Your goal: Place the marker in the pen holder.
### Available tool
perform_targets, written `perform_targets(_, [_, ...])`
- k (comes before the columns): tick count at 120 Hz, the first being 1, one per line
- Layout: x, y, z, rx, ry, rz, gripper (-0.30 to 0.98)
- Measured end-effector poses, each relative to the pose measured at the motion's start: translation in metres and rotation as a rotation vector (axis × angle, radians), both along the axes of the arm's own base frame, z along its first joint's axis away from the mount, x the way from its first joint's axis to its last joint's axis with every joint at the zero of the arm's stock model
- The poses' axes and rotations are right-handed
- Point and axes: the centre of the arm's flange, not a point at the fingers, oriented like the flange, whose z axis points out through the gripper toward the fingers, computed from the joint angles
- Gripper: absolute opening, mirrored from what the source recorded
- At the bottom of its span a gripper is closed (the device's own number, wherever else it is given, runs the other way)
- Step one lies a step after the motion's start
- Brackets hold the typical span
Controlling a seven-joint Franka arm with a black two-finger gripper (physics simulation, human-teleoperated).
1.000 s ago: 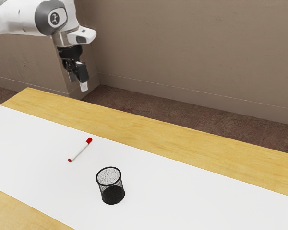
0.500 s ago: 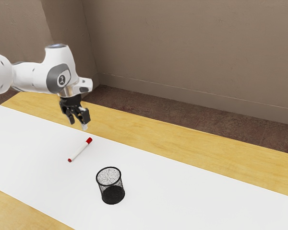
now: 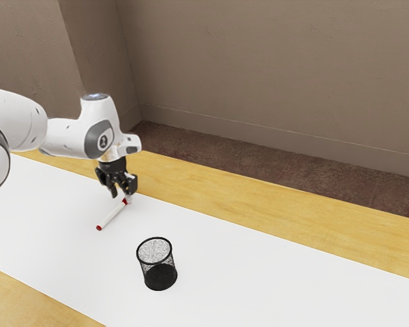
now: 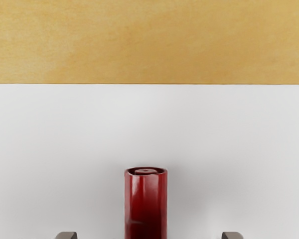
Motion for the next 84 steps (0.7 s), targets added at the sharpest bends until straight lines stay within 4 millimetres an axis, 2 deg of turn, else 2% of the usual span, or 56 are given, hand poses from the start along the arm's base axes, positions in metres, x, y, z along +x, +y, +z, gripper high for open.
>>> perform_targets(10, [-0.001, 0.000, -0.009, -0.002, 0.009, 0.011, 0.34])
perform_targets(52, [-0.003, 0.000, -0.022, -0.003, 0.024, 0.044, 0.31])
perform_targets(70, [-0.003, 0.001, -0.021, -0.002, 0.021, 0.049, 0.11])
perform_targets(84, [-0.003, 0.001, -0.021, -0.001, 0.020, 0.049, 0.00])
